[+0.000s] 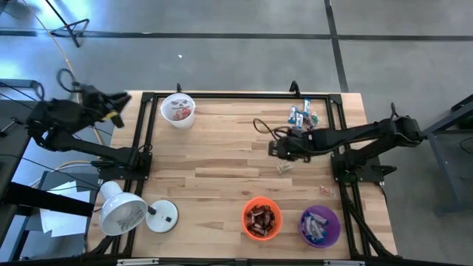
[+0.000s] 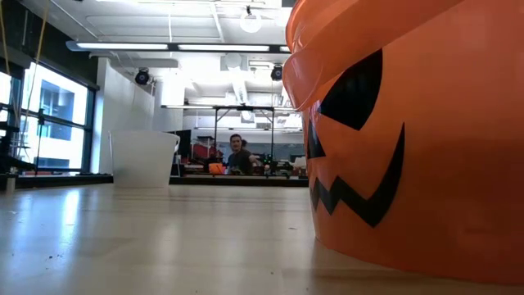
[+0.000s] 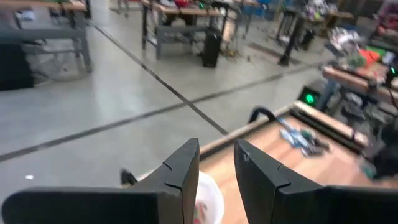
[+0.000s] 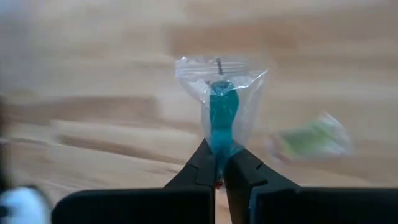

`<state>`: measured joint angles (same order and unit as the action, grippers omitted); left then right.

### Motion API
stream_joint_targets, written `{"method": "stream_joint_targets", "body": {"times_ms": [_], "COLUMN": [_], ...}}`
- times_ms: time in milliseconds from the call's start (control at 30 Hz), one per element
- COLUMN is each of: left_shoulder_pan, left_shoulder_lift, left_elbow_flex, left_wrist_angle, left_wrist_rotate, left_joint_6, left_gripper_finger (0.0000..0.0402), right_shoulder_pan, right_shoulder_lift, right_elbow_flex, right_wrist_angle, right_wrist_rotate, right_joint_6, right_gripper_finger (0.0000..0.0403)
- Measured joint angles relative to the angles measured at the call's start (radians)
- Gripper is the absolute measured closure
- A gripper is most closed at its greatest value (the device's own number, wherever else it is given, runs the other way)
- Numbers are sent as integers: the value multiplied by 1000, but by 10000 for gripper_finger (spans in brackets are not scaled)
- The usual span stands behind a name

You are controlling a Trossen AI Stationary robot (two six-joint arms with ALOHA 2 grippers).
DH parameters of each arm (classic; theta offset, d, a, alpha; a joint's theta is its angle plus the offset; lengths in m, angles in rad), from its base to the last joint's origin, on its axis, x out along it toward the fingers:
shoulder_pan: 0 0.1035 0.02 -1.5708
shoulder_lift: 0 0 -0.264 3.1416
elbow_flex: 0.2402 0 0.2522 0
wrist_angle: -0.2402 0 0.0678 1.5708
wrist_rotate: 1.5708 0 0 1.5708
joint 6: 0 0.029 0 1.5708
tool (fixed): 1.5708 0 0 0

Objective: Organize candy in baskets
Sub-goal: Put the blue gummy into the white bucket

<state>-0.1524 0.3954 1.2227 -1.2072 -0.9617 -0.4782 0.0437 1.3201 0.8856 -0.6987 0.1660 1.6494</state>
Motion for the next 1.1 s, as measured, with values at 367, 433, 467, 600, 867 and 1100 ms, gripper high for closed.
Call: {"method": "stream_joint_targets", "body": {"times_ms": [367, 433, 467, 600, 867, 1100], "left_shoulder_pan": [0, 0, 1, 1, 2, 13], "left_shoulder_lift": [4, 12, 19, 62, 246, 428], "left_elbow_flex": [-220, -245, -252, -277, -295, -257], "left_wrist_angle": [340, 412, 442, 565, 759, 828], "left_wrist_rotate": [256, 282, 282, 276, 238, 31], "left_joint_6": [90, 119, 131, 149, 146, 174], "left_gripper_finger": [313, 313, 313, 313, 313, 313], "right_shoulder_pan": [26, 31, 31, 31, 1, 2], "right_shoulder_lift": [44, 72, 91, 163, 281, 332], "right_elbow_flex": [361, 408, 431, 513, 661, 736], "right_wrist_angle": [57, 75, 86, 147, 168, 195], "right_wrist_rotate": [350, 375, 381, 377, 373, 383], "right_joint_6": [-286, -349, -381, -533, -816, -933], "right_gripper_finger": [402, 402, 402, 402, 402, 402]}}
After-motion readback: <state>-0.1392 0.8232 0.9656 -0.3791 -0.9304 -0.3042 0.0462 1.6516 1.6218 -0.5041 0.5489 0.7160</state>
